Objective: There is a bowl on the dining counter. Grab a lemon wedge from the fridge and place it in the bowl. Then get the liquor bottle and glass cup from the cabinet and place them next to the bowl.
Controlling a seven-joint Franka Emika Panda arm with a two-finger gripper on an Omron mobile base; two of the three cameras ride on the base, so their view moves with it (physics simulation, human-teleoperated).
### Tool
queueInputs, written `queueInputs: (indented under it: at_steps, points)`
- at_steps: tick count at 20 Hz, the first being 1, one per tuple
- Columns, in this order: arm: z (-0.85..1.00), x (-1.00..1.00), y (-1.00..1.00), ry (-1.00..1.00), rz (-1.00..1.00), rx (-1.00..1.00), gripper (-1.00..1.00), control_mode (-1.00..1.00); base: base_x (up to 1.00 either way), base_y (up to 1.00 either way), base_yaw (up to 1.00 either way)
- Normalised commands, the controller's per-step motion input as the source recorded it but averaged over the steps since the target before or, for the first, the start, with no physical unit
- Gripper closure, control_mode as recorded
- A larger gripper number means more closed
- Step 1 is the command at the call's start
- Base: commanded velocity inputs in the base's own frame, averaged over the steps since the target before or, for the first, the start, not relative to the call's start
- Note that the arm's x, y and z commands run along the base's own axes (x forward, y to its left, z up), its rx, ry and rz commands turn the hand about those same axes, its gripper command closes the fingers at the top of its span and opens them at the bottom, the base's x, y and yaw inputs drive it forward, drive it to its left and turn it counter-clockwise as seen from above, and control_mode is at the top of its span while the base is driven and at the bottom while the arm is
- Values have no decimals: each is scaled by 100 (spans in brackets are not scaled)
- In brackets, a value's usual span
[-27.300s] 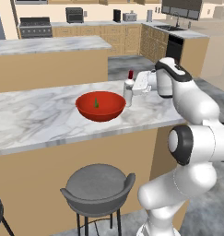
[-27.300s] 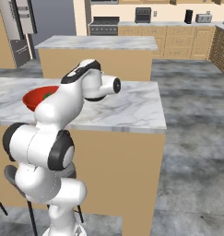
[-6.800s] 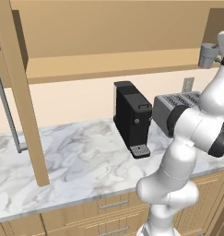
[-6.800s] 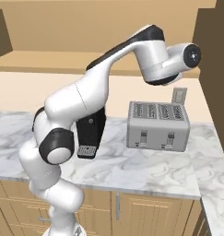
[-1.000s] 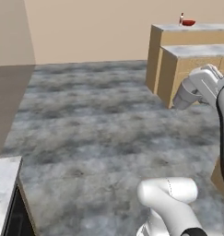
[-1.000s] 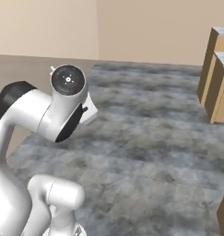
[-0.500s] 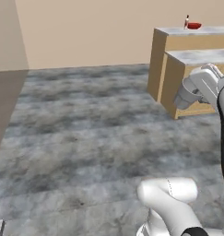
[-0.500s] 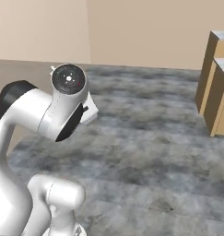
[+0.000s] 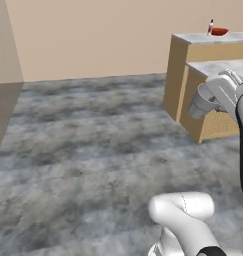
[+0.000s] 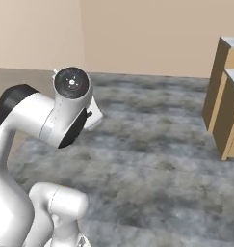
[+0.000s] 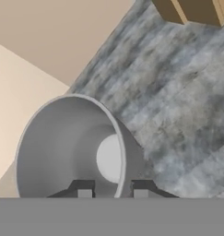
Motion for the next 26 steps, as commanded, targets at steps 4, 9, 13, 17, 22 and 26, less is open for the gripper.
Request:
queueInputs:
  at_steps: [4, 9, 13, 17, 22, 26]
  points:
    - [0, 0, 0, 0, 0, 0, 100, 100, 100, 0, -7]
    - [0, 0, 0, 0, 0, 0, 100, 100, 100, 0, -8]
    - [0, 0, 0, 0, 0, 0, 100, 100, 100, 0, -10]
    - [0, 0, 0, 0, 0, 0, 100, 100, 100, 1, -11]
    - [0, 0, 0, 0, 0, 0, 100, 100, 100, 3, -14]
    - [0, 0, 0, 0, 0, 0, 100, 100, 100, 7, -21]
